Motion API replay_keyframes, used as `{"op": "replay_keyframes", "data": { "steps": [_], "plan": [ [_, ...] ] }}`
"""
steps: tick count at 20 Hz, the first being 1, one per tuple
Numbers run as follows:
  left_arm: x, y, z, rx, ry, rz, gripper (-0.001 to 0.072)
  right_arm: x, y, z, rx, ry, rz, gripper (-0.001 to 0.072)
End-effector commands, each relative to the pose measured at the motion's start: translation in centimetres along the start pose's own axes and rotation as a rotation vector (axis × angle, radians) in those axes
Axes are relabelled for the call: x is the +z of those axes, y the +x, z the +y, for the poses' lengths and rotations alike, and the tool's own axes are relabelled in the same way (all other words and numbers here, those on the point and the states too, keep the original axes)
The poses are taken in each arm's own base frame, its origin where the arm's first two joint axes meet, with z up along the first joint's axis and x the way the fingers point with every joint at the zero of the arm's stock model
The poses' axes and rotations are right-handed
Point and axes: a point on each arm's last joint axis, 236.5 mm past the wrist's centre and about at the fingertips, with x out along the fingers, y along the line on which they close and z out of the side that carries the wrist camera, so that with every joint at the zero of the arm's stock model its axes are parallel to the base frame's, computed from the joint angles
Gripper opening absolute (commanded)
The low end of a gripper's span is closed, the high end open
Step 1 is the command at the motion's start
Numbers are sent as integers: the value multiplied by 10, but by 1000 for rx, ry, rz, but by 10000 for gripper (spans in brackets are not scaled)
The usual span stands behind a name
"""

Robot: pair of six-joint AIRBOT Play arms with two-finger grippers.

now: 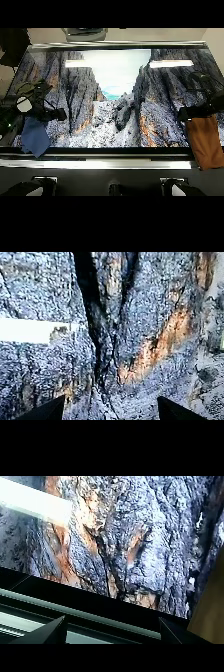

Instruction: Fold the shirts.

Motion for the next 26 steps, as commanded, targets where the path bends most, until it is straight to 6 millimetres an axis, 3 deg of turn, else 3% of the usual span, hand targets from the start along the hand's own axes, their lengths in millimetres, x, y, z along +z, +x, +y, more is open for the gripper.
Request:
{"op": "replay_keyframes", "data": {
  "steps": [1, 12, 15, 18, 21, 24, 26],
  "plan": [
    [0, 0, 0, 0, 1, 1, 662, 0, 0, 0, 1, 0, 1, 646],
    [0, 0, 0, 0, 1, 1, 662, 0, 0, 0, 1, -1, 1, 646],
    [0, 0, 0, 0, 1, 0, 662, 78, -17, -42, -193, -64, -331, 646],
    [5, 0, -2, -8, -1, -19, 662, 130, -50, -65, -315, -66, -581, 646],
    [26, -1, -6, -26, -3, -109, 662, 158, -78, -76, -391, -67, -739, 646],
    [30, -2, -7, -30, -3, -127, 662, 175, -101, -84, -447, -68, -854, 646],
    [31, -11, 16, 64, 76, -117, 665, 182, -113, -85, -462, -60, -907, 647]
  ]
}}
